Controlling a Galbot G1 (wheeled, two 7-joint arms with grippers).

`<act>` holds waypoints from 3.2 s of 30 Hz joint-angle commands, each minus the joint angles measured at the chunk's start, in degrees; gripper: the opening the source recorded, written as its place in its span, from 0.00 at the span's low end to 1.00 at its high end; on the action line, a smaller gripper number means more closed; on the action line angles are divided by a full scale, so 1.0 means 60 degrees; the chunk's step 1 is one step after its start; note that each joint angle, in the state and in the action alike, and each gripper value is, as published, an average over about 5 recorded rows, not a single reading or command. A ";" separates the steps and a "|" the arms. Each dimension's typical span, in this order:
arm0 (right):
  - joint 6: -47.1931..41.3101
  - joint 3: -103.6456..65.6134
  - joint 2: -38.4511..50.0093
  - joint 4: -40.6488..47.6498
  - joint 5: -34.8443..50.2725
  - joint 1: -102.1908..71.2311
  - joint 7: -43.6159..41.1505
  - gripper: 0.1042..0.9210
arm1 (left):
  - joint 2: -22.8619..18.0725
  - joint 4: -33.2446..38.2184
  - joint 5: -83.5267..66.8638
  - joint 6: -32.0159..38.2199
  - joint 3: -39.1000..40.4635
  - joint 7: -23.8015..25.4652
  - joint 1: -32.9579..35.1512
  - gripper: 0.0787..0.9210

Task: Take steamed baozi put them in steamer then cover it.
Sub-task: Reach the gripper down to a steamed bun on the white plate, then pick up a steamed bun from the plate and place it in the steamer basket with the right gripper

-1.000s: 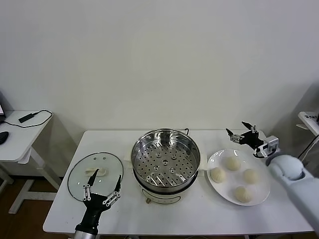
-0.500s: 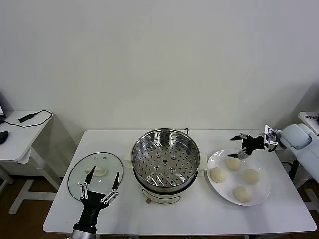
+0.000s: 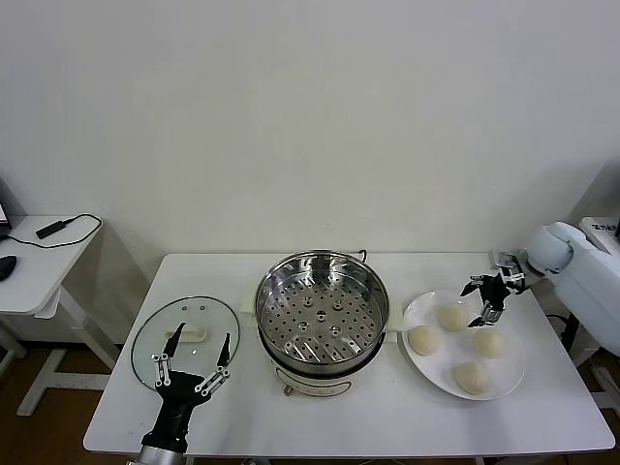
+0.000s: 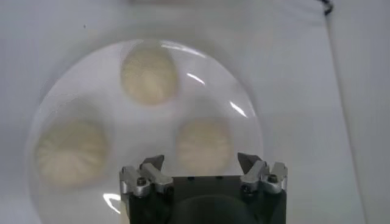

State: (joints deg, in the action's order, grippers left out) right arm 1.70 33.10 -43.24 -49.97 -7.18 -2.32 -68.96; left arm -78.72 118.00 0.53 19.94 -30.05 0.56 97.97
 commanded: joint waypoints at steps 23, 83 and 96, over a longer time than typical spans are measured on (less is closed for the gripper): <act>0.0454 0.0194 -0.0990 0.0885 -0.0999 -0.0111 0.0565 0.83 | 0.0016 -0.0255 0.0013 0.0090 -0.0058 -0.0046 -0.0109 0.88; 0.5743 0.4304 -0.4634 -0.3084 -0.2152 0.3981 0.0046 0.64 | 0.0200 0.0194 -0.0154 0.0037 -0.0120 -0.0171 -0.0241 0.88; 0.5715 0.4281 -0.4808 -0.2894 -0.2422 0.3587 0.0062 0.64 | 0.0179 0.0135 -0.0169 0.0089 -0.0167 -0.0178 -0.0230 0.88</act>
State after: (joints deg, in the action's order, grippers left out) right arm 35.67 58.50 -71.05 -67.44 -20.66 20.07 -68.75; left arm -77.64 118.89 -0.48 20.44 -31.03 -0.51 96.56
